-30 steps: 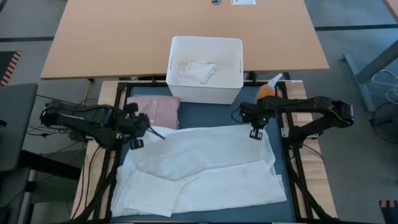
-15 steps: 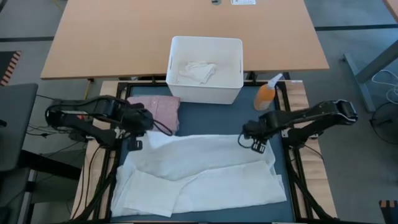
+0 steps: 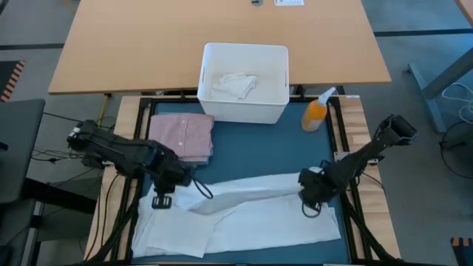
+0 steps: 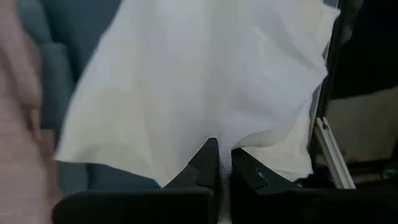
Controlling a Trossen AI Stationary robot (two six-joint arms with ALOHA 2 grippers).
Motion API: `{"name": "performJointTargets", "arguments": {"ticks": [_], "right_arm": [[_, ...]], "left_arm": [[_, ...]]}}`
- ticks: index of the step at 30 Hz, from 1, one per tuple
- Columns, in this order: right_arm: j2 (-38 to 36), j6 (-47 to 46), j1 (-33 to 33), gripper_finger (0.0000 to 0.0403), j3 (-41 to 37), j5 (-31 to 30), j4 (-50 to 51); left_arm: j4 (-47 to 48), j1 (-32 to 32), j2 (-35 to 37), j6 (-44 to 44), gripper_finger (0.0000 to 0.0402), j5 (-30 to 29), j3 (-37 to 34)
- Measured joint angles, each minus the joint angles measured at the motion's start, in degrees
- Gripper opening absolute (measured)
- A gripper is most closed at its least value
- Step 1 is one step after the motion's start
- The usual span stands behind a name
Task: Fold Laundry from Bin
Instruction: Fold the white shirt
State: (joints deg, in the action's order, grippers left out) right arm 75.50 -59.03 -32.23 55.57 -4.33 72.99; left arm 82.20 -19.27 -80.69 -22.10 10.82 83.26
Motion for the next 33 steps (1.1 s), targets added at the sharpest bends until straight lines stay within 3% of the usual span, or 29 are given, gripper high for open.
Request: {"name": "performJointTargets", "arguments": {"ticks": [8,16,23,29,33], "right_arm": [[2.98,-10.71,-9.23,0.0008,0.20,1.65,-4.18],[7.44,-13.18,-13.24,0.0009,2.50,5.27,-10.49],[13.26,-13.15,-13.75,0.0010,3.04,12.70,-13.90],[16.22,-13.99,-13.99,0.0012,6.06,14.91,-14.77],[17.26,-14.42,-14.30,0.0041,7.69,14.97,-15.42]], "left_arm": [[-4.29,-4.88,-6.11,-4.20,0.0000,7.48,-0.02],[-10.12,-7.74,-10.19,-6.57,0.0000,13.14,-0.02],[-12.82,-9.20,-10.92,-8.65,0.0000,14.42,0.13],[-15.31,-10.10,-10.92,-10.09,0.0000,14.39,0.15],[-18.56,-10.84,-10.94,-10.64,0.0000,14.14,0.15]]}}
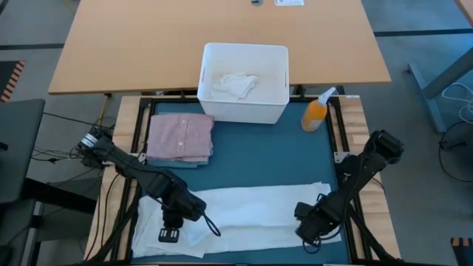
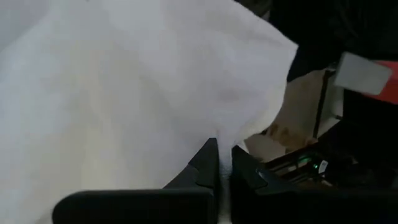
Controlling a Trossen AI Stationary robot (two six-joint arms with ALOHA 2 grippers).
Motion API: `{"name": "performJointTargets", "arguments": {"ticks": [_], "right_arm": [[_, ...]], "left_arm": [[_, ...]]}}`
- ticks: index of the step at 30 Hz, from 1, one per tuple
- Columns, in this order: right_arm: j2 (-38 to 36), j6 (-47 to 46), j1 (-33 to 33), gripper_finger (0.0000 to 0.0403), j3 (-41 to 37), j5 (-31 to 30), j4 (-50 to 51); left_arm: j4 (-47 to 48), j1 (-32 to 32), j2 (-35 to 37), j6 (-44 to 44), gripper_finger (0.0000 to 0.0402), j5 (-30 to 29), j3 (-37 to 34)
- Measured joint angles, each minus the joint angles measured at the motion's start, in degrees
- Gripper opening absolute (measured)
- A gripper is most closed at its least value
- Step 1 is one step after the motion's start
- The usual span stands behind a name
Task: Fold Laundry from Bin
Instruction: Fold the white shirt
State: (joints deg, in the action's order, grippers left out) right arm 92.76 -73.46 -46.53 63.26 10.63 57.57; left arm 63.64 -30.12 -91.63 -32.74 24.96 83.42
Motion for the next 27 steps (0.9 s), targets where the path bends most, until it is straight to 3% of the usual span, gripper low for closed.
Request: {"name": "performJointTargets", "arguments": {"ticks": [9,12,19,27], "right_arm": [[-1.65,0.02,-1.75,0.0135,0.66,1.07,0.55],[-2.15,1.10,-2.59,0.0155,0.66,-3.03,-0.27],[-1.56,8.03,-1.30,0.0168,0.66,-7.77,-6.39],[-1.58,15.69,1.49,0.0168,0.66,-8.36,-7.59]], "left_arm": [[-1.75,-1.47,-1.40,-2.49,0.0000,-0.22,-0.13],[-2.40,-2.16,-2.25,-3.10,0.0000,-0.01,-0.12],[-7.97,-2.97,-2.32,-4.68,0.0009,-0.05,-2.01],[-7.37,-0.65,-2.12,-7.12,0.0081,7.32,-1.05]]}}
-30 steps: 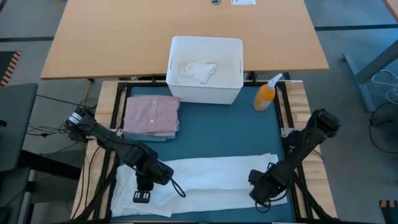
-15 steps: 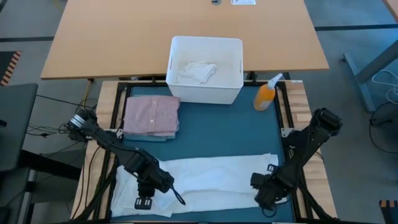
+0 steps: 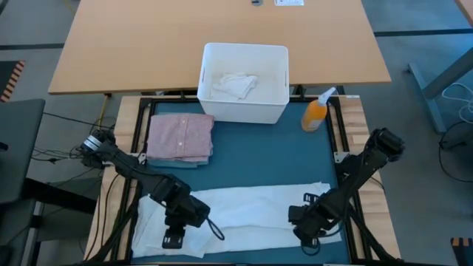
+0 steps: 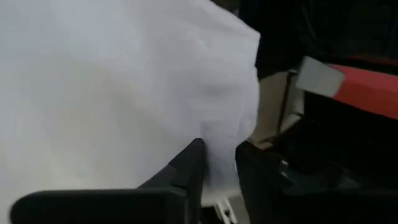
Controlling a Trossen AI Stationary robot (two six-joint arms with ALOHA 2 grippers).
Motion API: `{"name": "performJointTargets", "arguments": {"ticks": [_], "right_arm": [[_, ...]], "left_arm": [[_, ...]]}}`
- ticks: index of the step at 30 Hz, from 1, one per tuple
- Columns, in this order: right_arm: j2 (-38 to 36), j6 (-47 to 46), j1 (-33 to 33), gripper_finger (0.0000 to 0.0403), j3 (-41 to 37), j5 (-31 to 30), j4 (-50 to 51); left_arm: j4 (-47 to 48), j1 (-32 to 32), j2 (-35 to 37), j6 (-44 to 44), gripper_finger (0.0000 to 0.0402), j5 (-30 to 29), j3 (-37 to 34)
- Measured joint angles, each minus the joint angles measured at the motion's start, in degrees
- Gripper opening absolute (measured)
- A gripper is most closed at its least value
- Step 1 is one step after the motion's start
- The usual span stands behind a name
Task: Fold Laundry from Bin
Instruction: Fold the white shirt
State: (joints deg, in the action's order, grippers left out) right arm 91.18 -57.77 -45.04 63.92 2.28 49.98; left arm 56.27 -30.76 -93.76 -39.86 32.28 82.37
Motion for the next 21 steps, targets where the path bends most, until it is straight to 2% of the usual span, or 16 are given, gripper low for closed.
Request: {"name": "performJointTargets", "arguments": {"ticks": [6,9,11,14,16,18,21], "right_arm": [[0.00,3.58,2.38,0.0169,0.00,-0.06,0.03],[0.00,4.70,3.19,0.0169,0.00,-0.06,0.04],[0.00,5.46,3.45,0.0169,0.00,-0.43,-0.03],[0.00,6.15,3.51,0.0169,-0.40,-2.61,-1.07],[0.00,6.92,3.47,0.0169,-1.42,-3.51,-2.78],[0.00,7.30,3.47,0.0169,-2.78,-4.10,-4.73],[0.00,8.00,3.64,0.0169,-4.55,-4.85,-6.38]], "left_arm": [[4.45,2.37,0.00,-0.49,0.0118,7.62,1.72],[9.84,3.12,0.00,1.93,0.0121,8.05,3.27],[14.38,3.17,0.55,5.77,0.0120,4.03,4.00],[17.72,3.04,3.67,7.83,0.0116,-10.40,2.40],[17.62,3.20,7.76,4.61,0.0112,-16.76,-1.36],[12.30,4.10,13.23,0.15,0.0108,-19.35,-7.15],[1.62,4.83,22.63,-12.31,0.0102,-19.82,-19.44]]}}
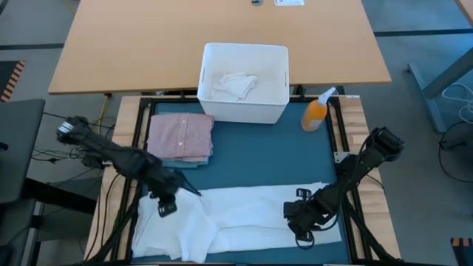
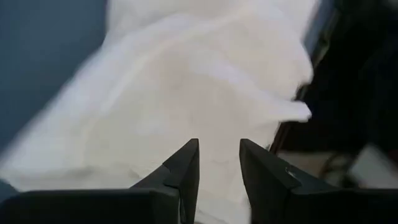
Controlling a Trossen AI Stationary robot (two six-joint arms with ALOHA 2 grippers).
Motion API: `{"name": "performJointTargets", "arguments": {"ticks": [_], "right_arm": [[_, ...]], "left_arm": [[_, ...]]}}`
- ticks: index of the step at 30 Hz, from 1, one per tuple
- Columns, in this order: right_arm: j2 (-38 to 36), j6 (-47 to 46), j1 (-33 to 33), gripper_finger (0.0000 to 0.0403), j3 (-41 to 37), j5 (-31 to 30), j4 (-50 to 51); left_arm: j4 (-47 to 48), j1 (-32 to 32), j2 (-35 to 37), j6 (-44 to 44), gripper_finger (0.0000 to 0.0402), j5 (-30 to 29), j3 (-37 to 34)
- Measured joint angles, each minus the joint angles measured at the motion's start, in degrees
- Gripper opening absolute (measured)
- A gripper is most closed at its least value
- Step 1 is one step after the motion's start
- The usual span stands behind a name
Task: Fold Laundry from Bin
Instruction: Fold the white shirt
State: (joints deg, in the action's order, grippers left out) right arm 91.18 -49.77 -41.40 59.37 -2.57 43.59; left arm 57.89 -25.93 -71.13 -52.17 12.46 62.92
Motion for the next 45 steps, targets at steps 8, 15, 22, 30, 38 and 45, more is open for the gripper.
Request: {"name": "performJointTargets", "arguments": {"ticks": [8,15,22,30,38,45], "right_arm": [[-0.02,5.92,1.98,0.0166,-2.99,-0.69,-5.26],[-0.04,9.62,3.82,0.0158,-2.99,0.00,-5.53],[-0.04,12.28,5.30,0.0157,-2.99,2.89,-5.09],[-0.04,12.93,7.19,0.0157,-2.99,2.94,-5.09],[-0.04,13.67,7.16,0.0156,-2.99,4.28,-5.12],[-0.04,11.89,6.63,0.0156,-2.99,4.36,-5.02]], "left_arm": [[-9.83,-0.05,21.56,-41.36,0.0096,-4.87,-27.68],[-8.98,-0.44,30.97,-45.05,0.0096,-15.50,-33.44],[-2.70,-0.48,31.89,-43.90,0.0096,-14.63,-31.02],[-1.48,-0.48,29.88,-41.20,0.0096,-13.24,-31.12],[-1.23,-0.46,22.11,-38.49,0.0096,-14.24,-31.33],[-1.16,-0.46,17.14,-37.50,0.0096,-14.26,-31.33]]}}
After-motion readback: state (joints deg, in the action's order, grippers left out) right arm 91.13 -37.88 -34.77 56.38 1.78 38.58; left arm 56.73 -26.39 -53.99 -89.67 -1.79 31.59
